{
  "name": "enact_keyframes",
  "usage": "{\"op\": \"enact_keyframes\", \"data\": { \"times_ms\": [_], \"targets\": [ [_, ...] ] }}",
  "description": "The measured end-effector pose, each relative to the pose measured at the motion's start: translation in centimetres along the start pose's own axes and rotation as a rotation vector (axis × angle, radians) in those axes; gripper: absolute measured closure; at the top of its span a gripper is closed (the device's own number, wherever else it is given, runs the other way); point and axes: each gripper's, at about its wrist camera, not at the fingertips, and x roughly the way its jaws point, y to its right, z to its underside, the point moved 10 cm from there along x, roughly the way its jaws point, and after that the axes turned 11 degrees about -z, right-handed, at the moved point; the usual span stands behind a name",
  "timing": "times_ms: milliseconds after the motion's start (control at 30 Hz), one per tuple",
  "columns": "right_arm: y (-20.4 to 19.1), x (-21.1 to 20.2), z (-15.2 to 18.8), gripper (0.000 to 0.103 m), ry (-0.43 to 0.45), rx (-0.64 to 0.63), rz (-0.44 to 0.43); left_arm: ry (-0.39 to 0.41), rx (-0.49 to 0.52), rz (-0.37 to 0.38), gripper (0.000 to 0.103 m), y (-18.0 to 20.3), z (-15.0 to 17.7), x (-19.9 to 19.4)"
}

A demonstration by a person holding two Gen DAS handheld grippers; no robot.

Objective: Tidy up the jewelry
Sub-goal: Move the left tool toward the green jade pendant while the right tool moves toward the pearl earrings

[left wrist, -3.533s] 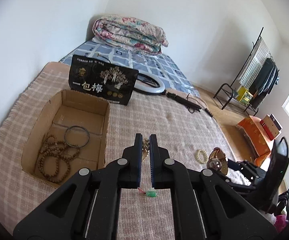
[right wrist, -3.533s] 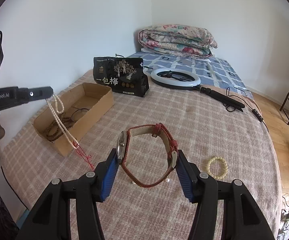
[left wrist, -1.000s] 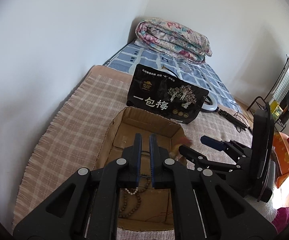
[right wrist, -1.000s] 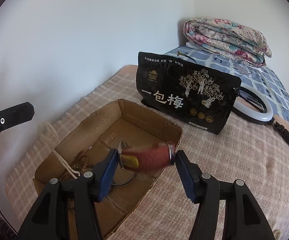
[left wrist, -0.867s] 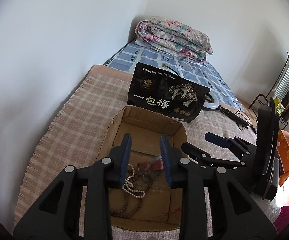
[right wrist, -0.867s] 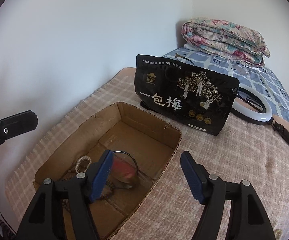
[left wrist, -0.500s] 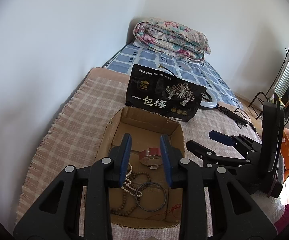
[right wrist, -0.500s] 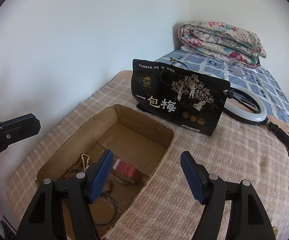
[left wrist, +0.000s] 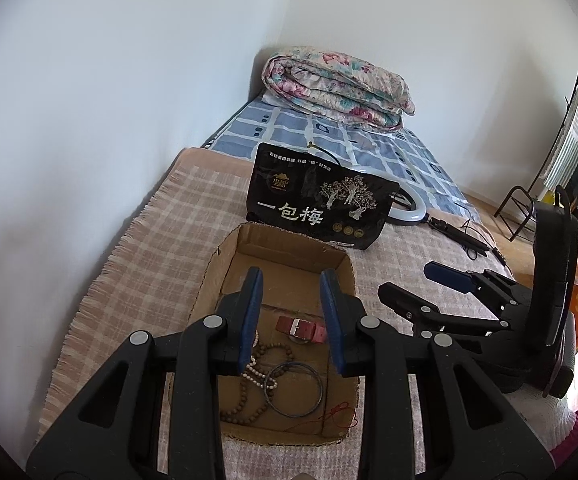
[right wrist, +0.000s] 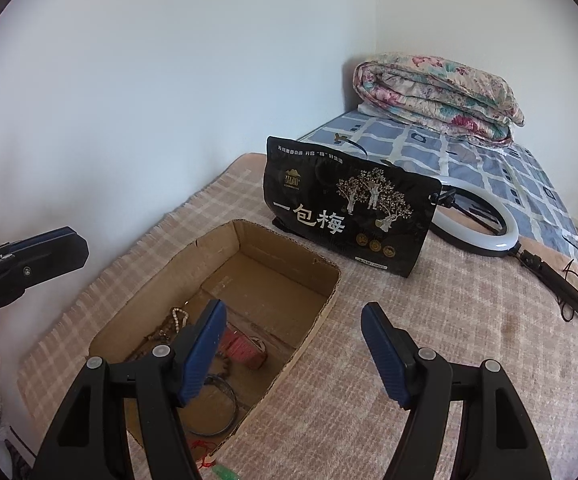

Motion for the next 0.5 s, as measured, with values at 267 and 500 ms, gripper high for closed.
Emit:
{"op": "enact_keyframes", "data": {
  "times_ms": [267,500],
  "targets": [
    [0.2,-3.5,0.8,0.026,0.021,-0.004,0.027,0.013,0.020,0.030,0.074,1.4,0.4,-1.8],
    [2.4,-8.4,2.8,0.024,0.042,0.020,0.073,0.013,0.049,0.066,0.074,3.6,1.5,-3.4]
  ]
}}
